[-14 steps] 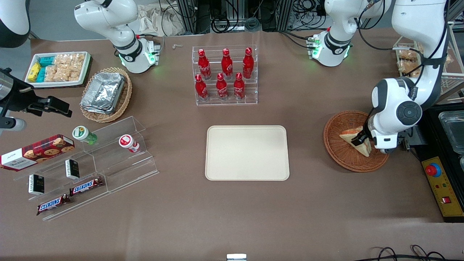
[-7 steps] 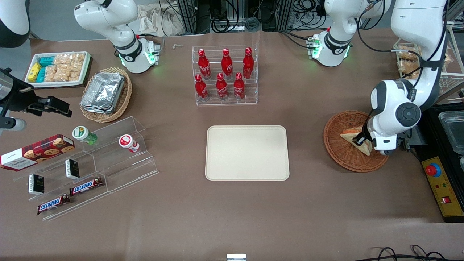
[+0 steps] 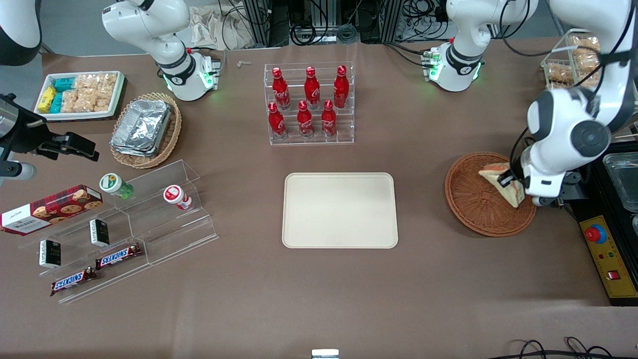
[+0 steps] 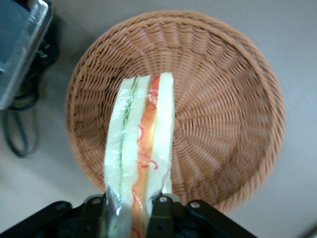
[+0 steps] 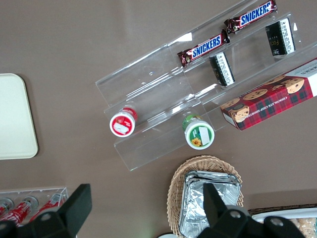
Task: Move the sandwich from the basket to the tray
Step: 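Lift the sandwich out of the basket with the left gripper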
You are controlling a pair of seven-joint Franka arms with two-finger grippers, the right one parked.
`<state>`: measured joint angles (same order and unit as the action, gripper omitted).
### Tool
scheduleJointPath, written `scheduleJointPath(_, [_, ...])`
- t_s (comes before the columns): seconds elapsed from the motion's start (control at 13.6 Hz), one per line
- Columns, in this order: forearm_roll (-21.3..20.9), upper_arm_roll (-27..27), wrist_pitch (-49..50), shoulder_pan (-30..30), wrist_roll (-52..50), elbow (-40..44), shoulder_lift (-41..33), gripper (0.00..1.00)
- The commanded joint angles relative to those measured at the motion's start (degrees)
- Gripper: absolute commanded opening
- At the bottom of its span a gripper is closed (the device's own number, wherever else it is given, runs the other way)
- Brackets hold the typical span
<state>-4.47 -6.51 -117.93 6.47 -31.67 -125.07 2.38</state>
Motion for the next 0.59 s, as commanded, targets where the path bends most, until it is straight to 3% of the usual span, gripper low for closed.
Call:
scheduleJointPath(0.0, [0.87, 2.72, 6.81, 0.56, 8.18, 2.54, -4.74, 0.00])
scheduleJointPath(0.37, [3.77, 17.21, 7.36, 0.47, 11.11, 6.06, -6.69, 0.00])
scheduleJointPath(0.51, [7.53, 22.22, 7.01, 0.38, 9.54, 7.81, -5.55, 0.00])
